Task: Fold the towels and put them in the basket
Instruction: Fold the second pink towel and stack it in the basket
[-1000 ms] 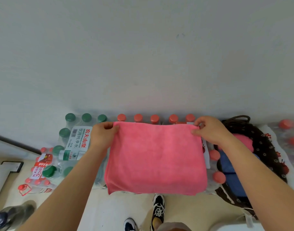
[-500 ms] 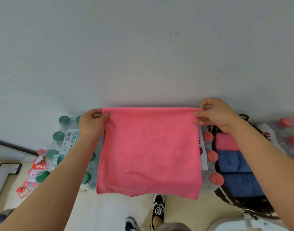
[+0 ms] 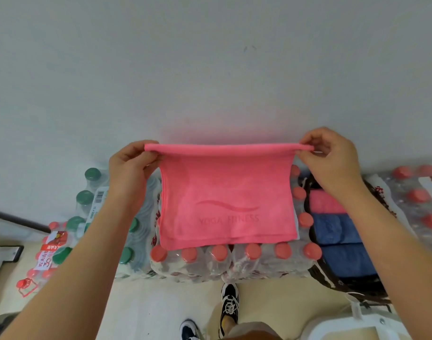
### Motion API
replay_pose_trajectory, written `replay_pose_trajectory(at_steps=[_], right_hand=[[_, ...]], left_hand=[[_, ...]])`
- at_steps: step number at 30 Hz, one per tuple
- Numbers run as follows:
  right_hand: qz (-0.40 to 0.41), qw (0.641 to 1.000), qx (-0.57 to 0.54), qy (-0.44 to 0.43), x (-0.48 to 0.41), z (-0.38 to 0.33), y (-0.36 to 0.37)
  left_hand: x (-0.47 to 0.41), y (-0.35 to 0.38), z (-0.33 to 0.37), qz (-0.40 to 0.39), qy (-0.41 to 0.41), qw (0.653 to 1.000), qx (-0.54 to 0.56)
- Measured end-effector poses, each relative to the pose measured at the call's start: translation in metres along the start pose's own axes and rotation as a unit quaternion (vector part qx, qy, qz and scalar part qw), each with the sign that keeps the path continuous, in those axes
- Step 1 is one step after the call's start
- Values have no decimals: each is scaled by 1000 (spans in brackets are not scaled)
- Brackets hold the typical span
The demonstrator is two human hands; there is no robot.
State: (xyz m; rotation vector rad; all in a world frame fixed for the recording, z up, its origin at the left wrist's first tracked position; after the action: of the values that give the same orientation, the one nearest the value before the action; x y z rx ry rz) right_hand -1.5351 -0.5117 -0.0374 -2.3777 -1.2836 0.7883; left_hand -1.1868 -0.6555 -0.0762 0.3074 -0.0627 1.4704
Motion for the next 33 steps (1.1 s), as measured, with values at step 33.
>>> replay_pose_trajectory(at_steps=[33], right_hand=[[-161,946,263,-101,145,24,23]], left_hand=[[104,-43,-71,-59,166,849,-498]])
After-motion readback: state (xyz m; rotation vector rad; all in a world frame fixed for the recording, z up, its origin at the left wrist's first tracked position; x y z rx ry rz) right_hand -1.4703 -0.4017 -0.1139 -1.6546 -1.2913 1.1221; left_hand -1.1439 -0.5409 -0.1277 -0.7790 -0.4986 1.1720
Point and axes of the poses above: each hand's wrist, its own x-axis away from the middle knuckle, its own y-axis out of the palm, z = x × y, the point moved 7 cm from there along -x, towards the middle knuckle, and after that the axes turned 7 degrees about -y, right-handed, at the moved point
